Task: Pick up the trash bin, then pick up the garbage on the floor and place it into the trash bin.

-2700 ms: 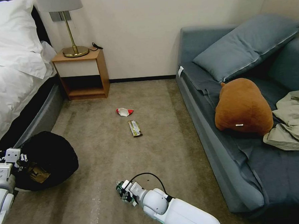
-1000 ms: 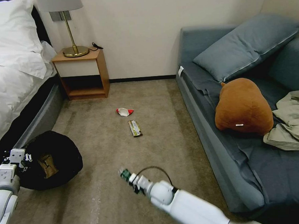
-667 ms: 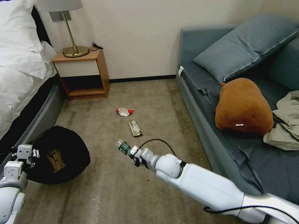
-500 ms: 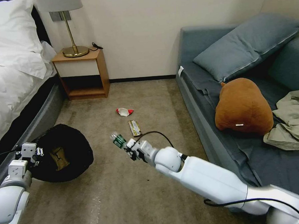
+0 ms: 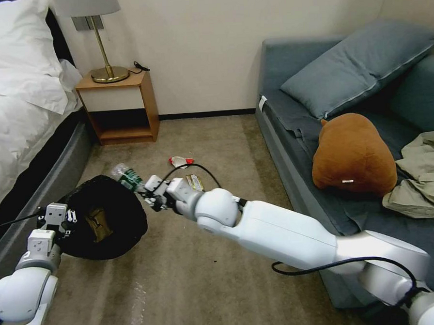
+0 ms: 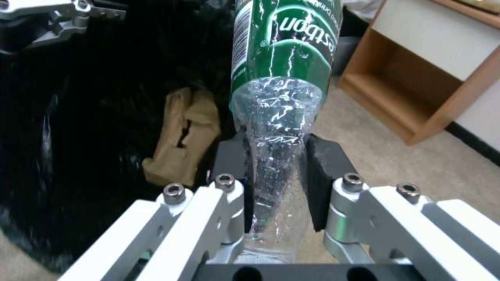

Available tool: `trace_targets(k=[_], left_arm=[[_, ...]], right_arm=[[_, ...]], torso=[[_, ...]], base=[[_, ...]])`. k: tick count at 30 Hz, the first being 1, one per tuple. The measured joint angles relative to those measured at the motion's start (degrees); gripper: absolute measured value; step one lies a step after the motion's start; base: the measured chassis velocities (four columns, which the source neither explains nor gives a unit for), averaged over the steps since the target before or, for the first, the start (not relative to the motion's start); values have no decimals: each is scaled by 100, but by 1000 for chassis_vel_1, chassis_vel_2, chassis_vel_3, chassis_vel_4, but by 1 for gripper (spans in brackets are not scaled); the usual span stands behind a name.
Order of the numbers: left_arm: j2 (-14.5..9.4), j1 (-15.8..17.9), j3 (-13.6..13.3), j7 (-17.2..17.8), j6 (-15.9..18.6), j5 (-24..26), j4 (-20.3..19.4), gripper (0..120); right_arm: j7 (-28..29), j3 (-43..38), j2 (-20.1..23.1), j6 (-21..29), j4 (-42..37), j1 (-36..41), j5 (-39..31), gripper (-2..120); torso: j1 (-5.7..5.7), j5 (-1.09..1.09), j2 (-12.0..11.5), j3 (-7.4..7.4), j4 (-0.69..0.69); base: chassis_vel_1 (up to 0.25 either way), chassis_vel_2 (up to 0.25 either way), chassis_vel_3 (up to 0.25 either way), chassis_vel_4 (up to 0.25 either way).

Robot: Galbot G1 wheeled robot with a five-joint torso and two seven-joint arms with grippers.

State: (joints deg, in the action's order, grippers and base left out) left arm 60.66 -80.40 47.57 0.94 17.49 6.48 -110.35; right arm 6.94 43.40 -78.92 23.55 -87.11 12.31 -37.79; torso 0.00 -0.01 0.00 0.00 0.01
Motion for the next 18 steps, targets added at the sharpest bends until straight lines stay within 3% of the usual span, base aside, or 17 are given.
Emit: trace_targets(k=[13,18], left_arm=[[124,91,-66,56,-22,14,24,4],[151,113,-80,69,-51,33,38,4]], right_arm=[[242,379,-965,-524,930,148,74,14],[340,500,-1085,-532,1027,404,166,28]], torso=[[0,-1,0,0,-1],[0,1,0,0,-1]], base=[[0,0,0,0],[0,0,0,0]])
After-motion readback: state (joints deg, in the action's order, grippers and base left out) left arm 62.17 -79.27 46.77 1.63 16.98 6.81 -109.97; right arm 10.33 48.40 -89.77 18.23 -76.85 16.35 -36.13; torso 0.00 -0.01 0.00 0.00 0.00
